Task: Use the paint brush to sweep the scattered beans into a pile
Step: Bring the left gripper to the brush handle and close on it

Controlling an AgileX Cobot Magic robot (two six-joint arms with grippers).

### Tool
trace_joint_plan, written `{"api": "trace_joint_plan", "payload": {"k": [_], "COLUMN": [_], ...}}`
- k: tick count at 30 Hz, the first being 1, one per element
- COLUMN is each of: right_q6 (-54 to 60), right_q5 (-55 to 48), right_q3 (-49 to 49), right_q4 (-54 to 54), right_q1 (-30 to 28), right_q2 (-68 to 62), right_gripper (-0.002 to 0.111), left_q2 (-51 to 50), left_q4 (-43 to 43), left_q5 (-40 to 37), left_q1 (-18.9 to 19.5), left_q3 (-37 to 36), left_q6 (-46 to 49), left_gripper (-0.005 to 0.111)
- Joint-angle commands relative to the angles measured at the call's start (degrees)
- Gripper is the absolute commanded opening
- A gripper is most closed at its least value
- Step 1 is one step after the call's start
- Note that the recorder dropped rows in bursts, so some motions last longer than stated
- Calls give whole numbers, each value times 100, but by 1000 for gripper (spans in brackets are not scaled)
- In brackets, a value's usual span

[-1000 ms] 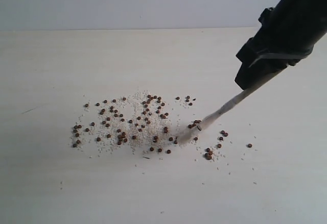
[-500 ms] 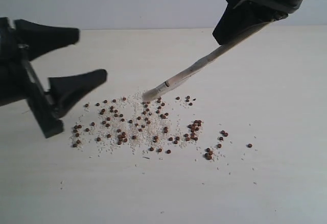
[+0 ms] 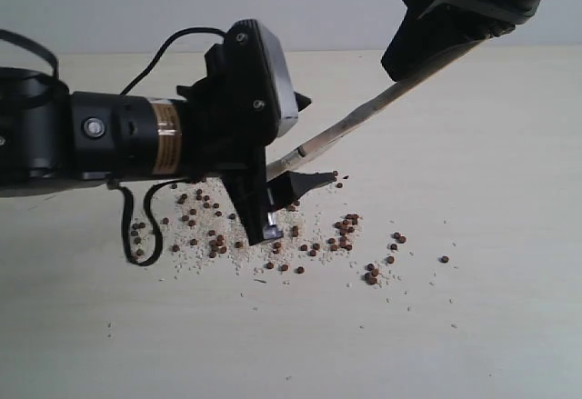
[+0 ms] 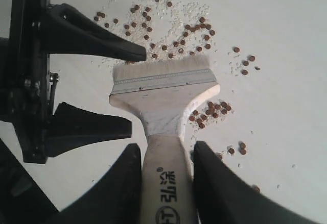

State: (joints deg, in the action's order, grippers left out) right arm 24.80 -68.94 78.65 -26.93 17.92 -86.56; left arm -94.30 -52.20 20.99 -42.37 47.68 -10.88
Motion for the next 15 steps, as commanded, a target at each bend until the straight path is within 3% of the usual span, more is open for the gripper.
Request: {"api": "trace_joint_plan", "payload": {"k": [1, 7, 15], "right_q6": [62, 62, 50], "right_q5": [33, 93, 92], "right_q3": [55, 55, 55], "right_q4": [-13, -14, -14], "right_q1": [5, 5, 5], "right_q2": [55, 55, 44], "right_gripper": [0, 0, 0], "left_q2": [-354, -658, -701], "left_q4": [211, 392, 392], "left_q5": [-249, -148, 176], "left_q1": [-102, -102, -102], "left_q3": [460, 579, 579], "left_q6": [29, 29, 29], "left_gripper": [72, 63, 32]}}
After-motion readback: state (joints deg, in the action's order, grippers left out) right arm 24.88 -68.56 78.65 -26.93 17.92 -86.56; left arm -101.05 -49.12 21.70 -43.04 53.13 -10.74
